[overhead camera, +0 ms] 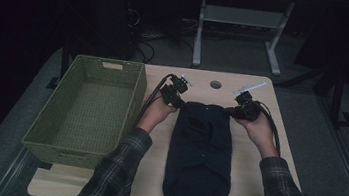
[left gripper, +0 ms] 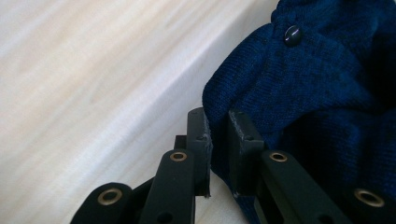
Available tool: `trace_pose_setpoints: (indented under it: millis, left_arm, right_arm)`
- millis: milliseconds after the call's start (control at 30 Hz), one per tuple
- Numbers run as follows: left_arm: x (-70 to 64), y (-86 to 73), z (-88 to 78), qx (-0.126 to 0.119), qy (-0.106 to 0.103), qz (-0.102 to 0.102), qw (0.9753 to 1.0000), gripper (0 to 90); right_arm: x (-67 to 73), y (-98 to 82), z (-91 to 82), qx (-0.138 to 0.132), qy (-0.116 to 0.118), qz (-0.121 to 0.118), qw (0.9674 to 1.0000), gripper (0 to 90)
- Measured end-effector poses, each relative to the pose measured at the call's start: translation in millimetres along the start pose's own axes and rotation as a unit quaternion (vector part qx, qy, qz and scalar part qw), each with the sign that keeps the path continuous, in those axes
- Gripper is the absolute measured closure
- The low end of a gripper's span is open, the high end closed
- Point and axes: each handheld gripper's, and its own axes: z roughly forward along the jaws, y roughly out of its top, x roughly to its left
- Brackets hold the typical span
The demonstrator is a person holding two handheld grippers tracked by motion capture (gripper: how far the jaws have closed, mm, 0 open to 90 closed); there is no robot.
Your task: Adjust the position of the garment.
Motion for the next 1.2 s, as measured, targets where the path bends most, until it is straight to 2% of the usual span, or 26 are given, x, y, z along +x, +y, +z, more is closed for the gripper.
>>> trace_pose_setpoints:
  millis: [67, 167, 467, 633, 733, 833, 1000, 1200]
  left_arm:
    - [-0.7, 1.6, -2.1, -0.002, 0.002, 0.002, 1.0000, 80.4]
    - [-2.6, 10.8, -14.8, -0.012, 0.011, 0.007, 0.9998, 80.4]
    - [-8.7, 30.1, -44.2, -0.035, 0.037, 0.025, 0.9984, 80.3]
    - [-10.6, 30.7, -43.9, -0.044, 0.048, 0.030, 0.9974, 80.3]
    - [-10.2, 27.2, -39.5, -0.045, 0.044, 0.025, 0.9977, 80.3]
    - [-12.5, 24.6, -42.3, -0.054, 0.035, 0.026, 0.9976, 80.1]
    - [-23.8, 15.9, -59.2, -0.083, 0.015, 0.037, 0.9958, 79.3]
    - [-38.0, 2.7, -69.2, -0.092, 0.008, 0.051, 0.9944, 78.8]
  right_arm:
    - [-1.5, 3.5, -6.7, -0.006, -0.002, -0.002, 1.0000, 83.8]
    - [-1.9, 9.9, -17.5, -0.015, -0.002, -0.002, 0.9999, 83.8]
    - [1.9, 32.6, -46.0, -0.031, -0.020, -0.024, 0.9990, 83.8]
    - [0.4, 39.1, -49.8, -0.040, -0.031, -0.024, 0.9984, 83.7]
    - [0.8, 35.7, -40.5, -0.030, -0.039, -0.027, 0.9984, 83.7]
    - [3.1, 32.9, -40.3, -0.035, -0.042, -0.033, 0.9980, 83.5]
    - [9.2, 24.1, -52.8, -0.065, -0.038, -0.036, 0.9965, 82.4]
    - [26.3, 8.8, -65.8, -0.087, -0.034, -0.049, 0.9945, 80.9]
